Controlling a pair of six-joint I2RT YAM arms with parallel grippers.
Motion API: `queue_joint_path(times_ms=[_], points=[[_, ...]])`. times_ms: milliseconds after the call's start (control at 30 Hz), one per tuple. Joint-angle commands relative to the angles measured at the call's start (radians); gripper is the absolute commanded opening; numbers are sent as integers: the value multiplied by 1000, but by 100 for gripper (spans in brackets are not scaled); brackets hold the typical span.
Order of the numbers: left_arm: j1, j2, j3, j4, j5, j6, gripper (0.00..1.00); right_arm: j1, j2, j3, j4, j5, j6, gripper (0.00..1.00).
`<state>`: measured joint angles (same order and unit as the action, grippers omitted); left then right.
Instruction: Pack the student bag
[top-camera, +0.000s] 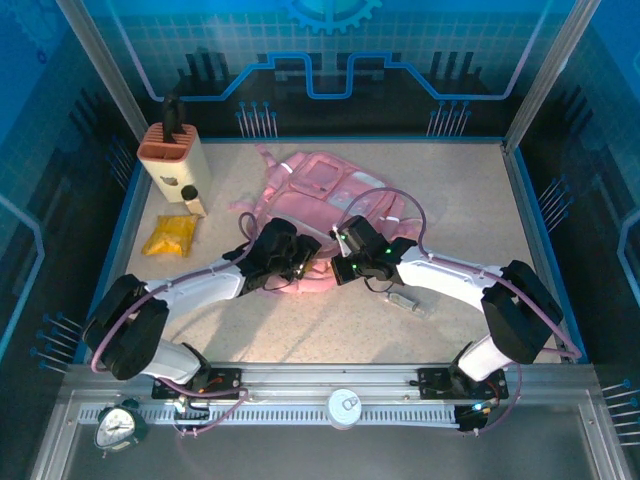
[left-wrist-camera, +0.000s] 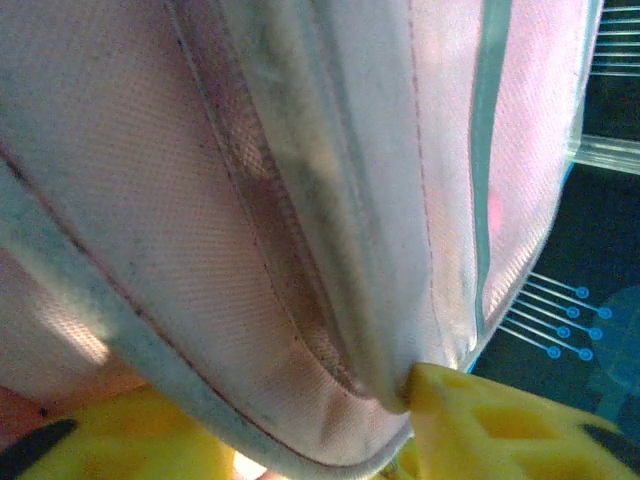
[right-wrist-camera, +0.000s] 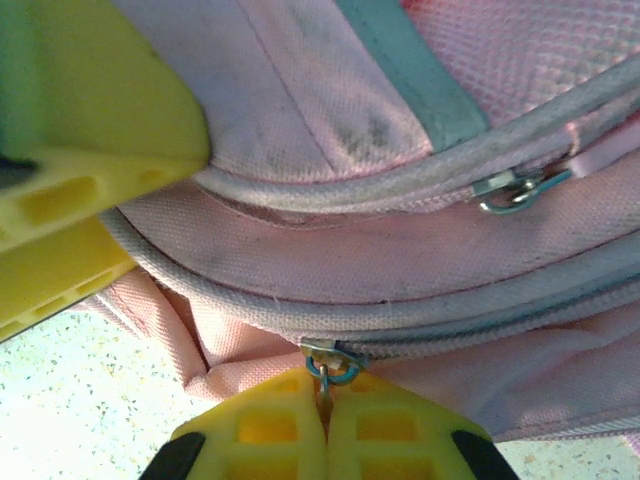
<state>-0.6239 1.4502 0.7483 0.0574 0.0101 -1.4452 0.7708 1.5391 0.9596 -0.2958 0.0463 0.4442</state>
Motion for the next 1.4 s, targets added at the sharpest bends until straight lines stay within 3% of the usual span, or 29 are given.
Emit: queue_joint_path(times_ms=[0,167,233,533,967,1200,1367], points=[[9,42,32,7,-60,2,34,12,-44,-3,-17,12,-15,0],[12,38,37,-2,-59,40,6,0,-72,9,-85,89,-26,0],[13,31,50,-42,-59,67,0,-10,-80,19,-113,108,-26,0],[37,0,67,-140,-28,121,0,-106,-100,19,-214,154,-44,0],[102,-40,30,-200,-29,188,0,-223,-33,-4,-35,119,-57,0],[115,-68,40,-244,-73,211,0,-265,23,24,-31,117,-73,0],[123,-64,55,-234,-43,229,0,-278,27,27,3,36,-84,0]])
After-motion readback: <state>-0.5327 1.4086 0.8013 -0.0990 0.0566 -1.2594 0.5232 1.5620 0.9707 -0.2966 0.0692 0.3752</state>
